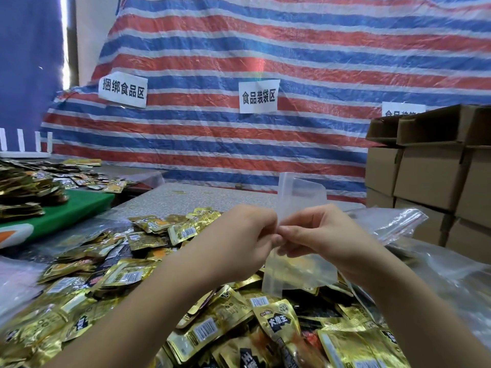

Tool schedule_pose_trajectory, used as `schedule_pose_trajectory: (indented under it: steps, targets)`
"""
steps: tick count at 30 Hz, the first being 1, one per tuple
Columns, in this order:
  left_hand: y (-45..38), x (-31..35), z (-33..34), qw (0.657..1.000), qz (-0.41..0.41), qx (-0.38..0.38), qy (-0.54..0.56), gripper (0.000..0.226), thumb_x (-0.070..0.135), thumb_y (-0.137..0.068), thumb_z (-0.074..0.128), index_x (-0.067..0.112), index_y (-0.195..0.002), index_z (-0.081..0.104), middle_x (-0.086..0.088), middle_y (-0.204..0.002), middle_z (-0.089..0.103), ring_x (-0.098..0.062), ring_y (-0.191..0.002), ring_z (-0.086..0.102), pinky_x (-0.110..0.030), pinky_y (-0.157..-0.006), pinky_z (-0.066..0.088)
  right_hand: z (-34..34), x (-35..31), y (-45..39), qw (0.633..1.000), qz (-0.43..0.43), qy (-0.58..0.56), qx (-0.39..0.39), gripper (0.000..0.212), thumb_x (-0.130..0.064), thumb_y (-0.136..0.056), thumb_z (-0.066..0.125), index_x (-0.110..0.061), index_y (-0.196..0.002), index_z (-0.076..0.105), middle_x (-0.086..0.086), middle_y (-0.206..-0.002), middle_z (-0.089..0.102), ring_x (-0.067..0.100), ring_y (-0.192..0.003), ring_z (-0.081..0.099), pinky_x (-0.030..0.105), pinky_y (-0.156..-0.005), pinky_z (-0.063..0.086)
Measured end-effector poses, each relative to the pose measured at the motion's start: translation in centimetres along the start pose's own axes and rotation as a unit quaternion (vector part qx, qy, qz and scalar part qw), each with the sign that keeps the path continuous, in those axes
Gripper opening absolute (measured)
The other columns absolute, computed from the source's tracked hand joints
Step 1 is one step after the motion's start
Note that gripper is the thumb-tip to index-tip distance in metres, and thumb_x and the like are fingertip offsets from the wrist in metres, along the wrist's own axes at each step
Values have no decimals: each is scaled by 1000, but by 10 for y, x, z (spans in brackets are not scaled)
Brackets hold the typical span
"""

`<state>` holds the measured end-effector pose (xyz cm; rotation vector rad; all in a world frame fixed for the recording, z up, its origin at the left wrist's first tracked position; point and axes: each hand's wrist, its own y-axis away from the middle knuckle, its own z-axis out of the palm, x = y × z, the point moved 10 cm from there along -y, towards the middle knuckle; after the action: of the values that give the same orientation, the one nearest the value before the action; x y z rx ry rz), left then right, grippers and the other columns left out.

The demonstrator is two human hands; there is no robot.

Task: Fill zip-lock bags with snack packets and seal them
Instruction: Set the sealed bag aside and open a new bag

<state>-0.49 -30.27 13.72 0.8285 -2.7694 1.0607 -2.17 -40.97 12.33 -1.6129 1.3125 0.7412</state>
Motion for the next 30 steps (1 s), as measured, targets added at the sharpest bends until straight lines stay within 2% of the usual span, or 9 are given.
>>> schedule_pose_trajectory:
  steps: [3, 7, 10, 12, 17, 20, 23, 27, 30]
  targets:
    - [1, -1, 0, 1000, -4, -8, -8, 19, 31, -93, 60, 23, -77, 58, 10, -72, 57, -9, -68, 53, -34, -61, 47, 0, 2, 0, 1000, 12, -8, 4, 10, -6, -91, 66, -2, -92, 75, 17, -84, 76, 18, -72, 72, 25, -67, 58]
    - [2, 2, -2, 999, 0, 5, -44, 28, 45, -89, 63, 25, -72, 54, 10, -69, 53, -10, -66, 51, -32, -59, 43, 3, 3, -1, 1000, 14, -22, 7, 10, -9, -89, 68, -6, -89, 77, 18, -83, 76, 17, -72, 72, 25, -67, 58]
    - [0, 0, 0, 999, -9, 4, -53, 27, 33, -91, 61, 25, -69, 48, 11, -68, 47, -13, -68, 48, -32, -60, 39, 6, 5, -3, 1000, 6, -1, 2, 10, -10, -90, 68, -9, -87, 77, 12, -80, 77, 16, -73, 72, 25, -68, 57]
    - [-1, -3, 3, 999, -16, -7, -38, 24, 27, -92, 60, 22, -70, 52, 10, -67, 48, -12, -66, 48, -32, -58, 38, 7, 5, -4, 1000, 0, 5, -7, 15, -11, -90, 68, -14, -81, 78, 9, -78, 76, 15, -72, 72, 24, -68, 57]
    - [1, -9, 9, 994, -25, -40, 103, 20, 22, -95, 62, 16, -77, 68, 0, -63, 58, -8, -51, 45, -25, -49, 36, 6, 1, -3, 1000, -18, -6, -15, 11, -25, -78, 71, -17, -76, 78, 9, -77, 76, 15, -69, 71, 21, -63, 56]
    - [1, -14, 10, 971, -57, -42, 230, 17, 19, -96, 62, 14, -85, 74, -13, -64, 62, -15, -55, 48, -29, -52, 38, 2, -2, -2, 1000, -27, -8, -5, 16, -27, -78, 69, -12, -81, 76, 9, -74, 75, 16, -65, 71, 20, -60, 54]
    - [-1, -30, 2, 954, -112, 10, 278, 20, 16, -96, 61, 14, -81, 74, -3, -59, 63, -13, -54, 54, -27, -54, 43, -14, 2, -6, 998, -14, 21, 63, 13, -14, -90, 67, -10, -79, 72, 7, -69, 72, 14, -59, 68, 24, -58, 56]
    - [6, -65, -27, 936, -194, 151, 252, 28, 16, -92, 59, 15, -67, 71, -4, -55, 62, -10, -49, 51, -26, -50, 41, -63, 8, 1, 959, 12, 127, 253, 21, -12, -90, 61, -6, -70, 65, 3, -54, 63, 3, -43, 57, 30, -53, 47]
    - [7, -69, -34, 945, -197, 178, 193, 26, 19, -89, 57, 15, -66, 68, -5, -58, 62, -12, -49, 52, -31, -50, 43, -70, 4, 6, 948, 9, 154, 278, 22, -17, -86, 60, -9, -65, 62, 1, -49, 61, 1, -40, 56, 28, -53, 43]
